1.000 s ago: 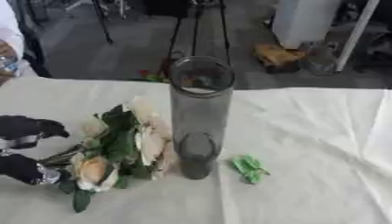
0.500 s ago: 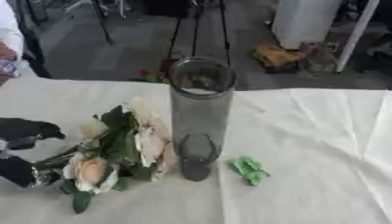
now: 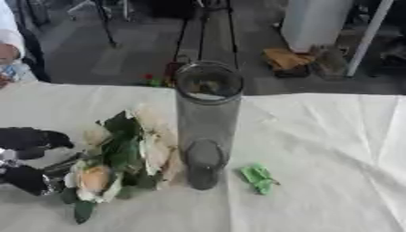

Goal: Arrange flowers into the vase.

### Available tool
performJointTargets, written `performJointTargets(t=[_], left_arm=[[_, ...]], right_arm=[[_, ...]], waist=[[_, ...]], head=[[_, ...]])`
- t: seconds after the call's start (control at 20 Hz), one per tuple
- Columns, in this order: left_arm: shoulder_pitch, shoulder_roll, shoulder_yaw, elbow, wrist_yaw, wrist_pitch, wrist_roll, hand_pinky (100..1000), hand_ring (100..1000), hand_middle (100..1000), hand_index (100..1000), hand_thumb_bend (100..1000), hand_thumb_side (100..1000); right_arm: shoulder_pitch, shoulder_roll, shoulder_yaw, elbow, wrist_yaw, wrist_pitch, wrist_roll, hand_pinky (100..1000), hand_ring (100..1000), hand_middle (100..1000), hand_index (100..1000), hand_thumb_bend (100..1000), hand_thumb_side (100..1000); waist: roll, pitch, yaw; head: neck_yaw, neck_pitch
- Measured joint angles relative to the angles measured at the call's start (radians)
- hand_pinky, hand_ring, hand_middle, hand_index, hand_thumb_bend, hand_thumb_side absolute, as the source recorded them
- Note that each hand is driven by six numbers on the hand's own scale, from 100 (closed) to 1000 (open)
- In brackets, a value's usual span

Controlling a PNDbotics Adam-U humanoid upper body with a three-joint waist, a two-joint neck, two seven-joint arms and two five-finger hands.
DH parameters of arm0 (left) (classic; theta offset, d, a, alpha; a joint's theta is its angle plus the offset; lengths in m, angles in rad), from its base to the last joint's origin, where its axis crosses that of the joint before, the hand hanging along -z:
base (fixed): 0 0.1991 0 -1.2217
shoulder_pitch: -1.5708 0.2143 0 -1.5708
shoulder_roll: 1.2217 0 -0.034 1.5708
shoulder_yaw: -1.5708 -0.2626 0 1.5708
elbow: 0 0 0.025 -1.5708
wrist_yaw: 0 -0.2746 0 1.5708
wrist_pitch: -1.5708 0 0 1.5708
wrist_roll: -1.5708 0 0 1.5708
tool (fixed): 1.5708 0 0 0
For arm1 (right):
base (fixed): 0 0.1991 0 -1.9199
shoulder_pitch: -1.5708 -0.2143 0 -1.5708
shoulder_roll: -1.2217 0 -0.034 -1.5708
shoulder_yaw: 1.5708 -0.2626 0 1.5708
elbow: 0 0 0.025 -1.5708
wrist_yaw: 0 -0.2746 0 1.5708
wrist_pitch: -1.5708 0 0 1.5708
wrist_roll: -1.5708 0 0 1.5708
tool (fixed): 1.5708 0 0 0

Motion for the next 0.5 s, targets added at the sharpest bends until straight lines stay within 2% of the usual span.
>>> performJointTargets(t=[0.5], left_arm=[[-0.027, -0.024, -0.027, 0.039, -0.039, -0.025, 0.019, 931, 930, 958, 1000, 448, 718]], right_arm=[[0.000, 0.001, 0.000, 0.000, 0.000, 0.005, 0.005, 823, 685, 516, 777, 100, 801]], waist=[[0.001, 0.003, -0.006]], head=[[0.002, 0.000]])
